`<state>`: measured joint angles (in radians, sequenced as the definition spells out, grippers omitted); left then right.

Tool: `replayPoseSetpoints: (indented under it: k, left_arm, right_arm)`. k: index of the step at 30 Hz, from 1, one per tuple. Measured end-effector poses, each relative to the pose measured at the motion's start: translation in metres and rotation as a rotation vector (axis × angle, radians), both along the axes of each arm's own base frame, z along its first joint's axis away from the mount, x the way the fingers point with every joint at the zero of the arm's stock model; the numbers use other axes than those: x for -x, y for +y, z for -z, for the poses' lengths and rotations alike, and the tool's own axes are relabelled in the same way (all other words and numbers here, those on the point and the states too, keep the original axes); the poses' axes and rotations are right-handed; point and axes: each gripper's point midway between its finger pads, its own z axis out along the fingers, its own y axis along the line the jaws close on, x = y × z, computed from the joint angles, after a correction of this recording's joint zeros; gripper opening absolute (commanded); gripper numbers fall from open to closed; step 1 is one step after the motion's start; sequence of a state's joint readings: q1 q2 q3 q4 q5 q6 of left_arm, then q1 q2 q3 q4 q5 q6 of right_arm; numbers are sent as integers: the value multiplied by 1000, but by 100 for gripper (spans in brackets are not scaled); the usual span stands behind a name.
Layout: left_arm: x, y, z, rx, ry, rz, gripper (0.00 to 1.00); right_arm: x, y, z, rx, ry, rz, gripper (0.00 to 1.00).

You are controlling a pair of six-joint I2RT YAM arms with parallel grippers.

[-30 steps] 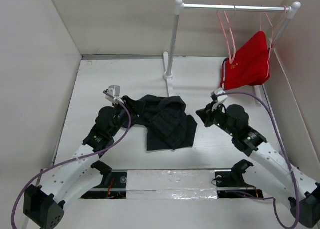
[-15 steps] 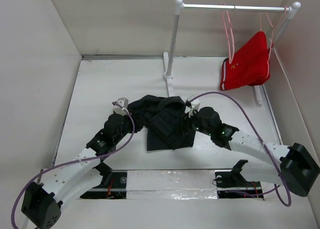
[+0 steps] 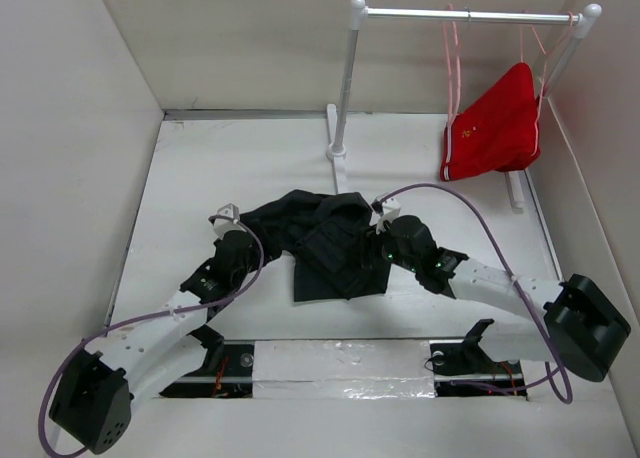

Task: Place the trousers on the hanger
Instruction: Flatten out the trousers at the center of the board.

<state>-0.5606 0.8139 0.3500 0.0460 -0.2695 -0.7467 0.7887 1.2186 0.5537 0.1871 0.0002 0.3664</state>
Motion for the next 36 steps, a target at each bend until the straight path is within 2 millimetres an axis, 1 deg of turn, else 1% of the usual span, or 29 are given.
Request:
replayPoseSetpoints:
  k: [2, 3, 5, 6, 7, 8, 9, 10, 11, 12, 13, 14, 15, 16, 17, 18, 20, 21, 24, 26, 28, 30, 32, 33, 34, 35, 36]
  left_arm:
    - [-1, 9, 15, -3, 33, -32, 69]
    - [-1, 13, 22, -3, 55, -42, 69]
    - [-2, 17, 31, -6, 81, -57, 69]
    - [-3, 17, 34, -9, 92, -60, 69]
    - [-4, 16, 35, -4, 92, -56, 67]
    - [-6, 14, 35, 1, 90, -52, 66]
    - [-8, 13, 36, 4, 89, -52, 63]
    - [-10, 12, 37, 5, 90, -51, 60]
    - [-11, 12, 39, 7, 91, -52, 56]
    - [-13, 11, 40, 8, 92, -53, 48]
    - [-15, 11, 41, 11, 89, -59, 44]
    - [-17, 11, 40, 12, 83, -65, 42]
    - [-20, 10, 39, 18, 72, -74, 38]
    - [-24, 10, 36, 27, 55, -83, 34]
    - [-28, 10, 34, 34, 40, -96, 28]
    - [-32, 11, 31, 41, 23, -112, 15]
    - [-41, 14, 28, 54, -3, -147, 3]
    - [-43, 17, 29, 53, -6, -161, 0]
    - [-49, 25, 33, 44, 0, -203, 0]
    - [-54, 32, 28, 44, -14, -235, 0]
    - [-63, 37, 14, 60, -48, -263, 0]
    - [-73, 41, -8, 89, -107, -285, 0]
    - [-79, 42, -26, 118, -157, -291, 0]
    - [-80, 41, -30, 128, -170, -286, 5]
    - [-80, 39, -30, 130, -167, -278, 20]
    - [-79, 38, -26, 121, -154, -267, 29]
    - [-77, 37, -21, 111, -135, -257, 40]
  right_arm:
    - [1, 2, 3, -6, 16, -2, 67]
    - [2, 4, 4, -12, 25, -8, 67]
    - [3, 9, 7, -27, 39, -23, 66]
    - [4, 11, 9, -31, 45, -30, 64]
    - [3, 13, 11, -35, 49, -36, 61]
    - [3, 15, 13, -38, 53, -37, 55]
    - [2, 16, 14, -39, 55, -37, 48]
    - [2, 17, 15, -43, 55, -36, 37]
    - [0, 18, 14, -49, 50, -35, 25]
    - [-1, 19, 13, -53, 43, -36, 22]
    - [-2, 20, 12, -55, 38, -34, 19]
    - [-3, 19, 12, -52, 35, -29, 10]
    - [-5, 18, 11, -46, 27, -22, 7]
    - [-8, 17, 9, -42, 18, -12, 0]
    - [-11, 17, 7, -39, 7, 0, 0]
    - [-13, 15, 5, -37, -6, 9, 0]
    - [-16, 11, -1, -28, -30, 33, 0]
    - [-18, 8, -7, -23, -46, 45, 0]
    - [-22, -3, -28, -19, -112, 84, 0]
    - [-22, -14, -44, -12, -158, 107, 0]
    - [-19, -28, -66, -13, -213, 134, 0]
    - [-15, -43, -92, -16, -273, 160, 0]
    - [-12, -59, -120, -15, -327, 196, 0]
    - [-11, -67, -131, -11, -347, 220, 0]
    - [-10, -78, -142, 1, -364, 254, 0]
    - [-8, -89, -151, 9, -381, 285, 0]
    - [-6, -101, -159, 22, -396, 318, 0]
